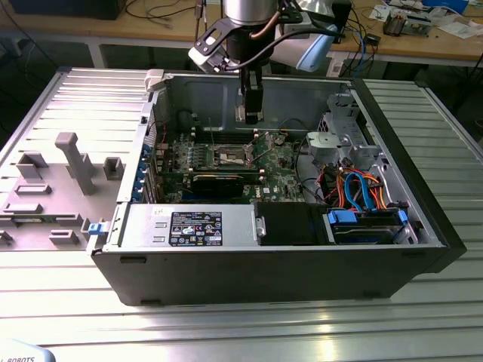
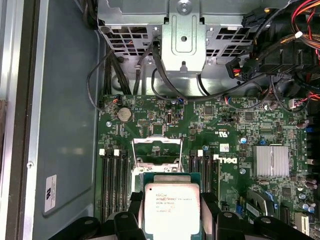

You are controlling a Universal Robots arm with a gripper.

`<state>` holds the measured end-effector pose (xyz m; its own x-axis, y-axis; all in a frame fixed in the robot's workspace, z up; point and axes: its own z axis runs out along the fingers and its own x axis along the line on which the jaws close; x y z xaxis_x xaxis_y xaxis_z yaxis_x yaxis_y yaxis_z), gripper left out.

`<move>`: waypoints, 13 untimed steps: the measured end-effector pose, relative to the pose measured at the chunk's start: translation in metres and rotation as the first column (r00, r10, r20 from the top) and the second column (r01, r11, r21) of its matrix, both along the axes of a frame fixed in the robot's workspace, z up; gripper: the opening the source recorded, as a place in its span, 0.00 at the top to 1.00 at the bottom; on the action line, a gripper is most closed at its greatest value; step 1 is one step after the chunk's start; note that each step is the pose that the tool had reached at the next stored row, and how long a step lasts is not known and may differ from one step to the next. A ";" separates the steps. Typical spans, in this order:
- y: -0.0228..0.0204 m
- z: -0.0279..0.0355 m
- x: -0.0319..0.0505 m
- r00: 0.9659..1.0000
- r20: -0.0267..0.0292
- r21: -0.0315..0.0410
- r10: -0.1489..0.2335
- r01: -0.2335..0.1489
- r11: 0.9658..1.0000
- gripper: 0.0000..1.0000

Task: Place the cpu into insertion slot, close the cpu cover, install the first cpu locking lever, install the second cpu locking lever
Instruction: 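Place the cpu into insertion slot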

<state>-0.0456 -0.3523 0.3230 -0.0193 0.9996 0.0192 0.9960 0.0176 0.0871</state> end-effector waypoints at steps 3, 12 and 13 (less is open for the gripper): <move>0.0000 -0.0011 0.0000 1.000 0.000 0.000 0.000 0.000 1.000 0.46; 0.0000 -0.0036 -0.0005 1.000 0.000 0.000 0.001 -0.001 1.000 0.46; 0.0000 -0.0039 -0.0005 1.000 0.000 0.000 0.001 -0.001 1.000 0.46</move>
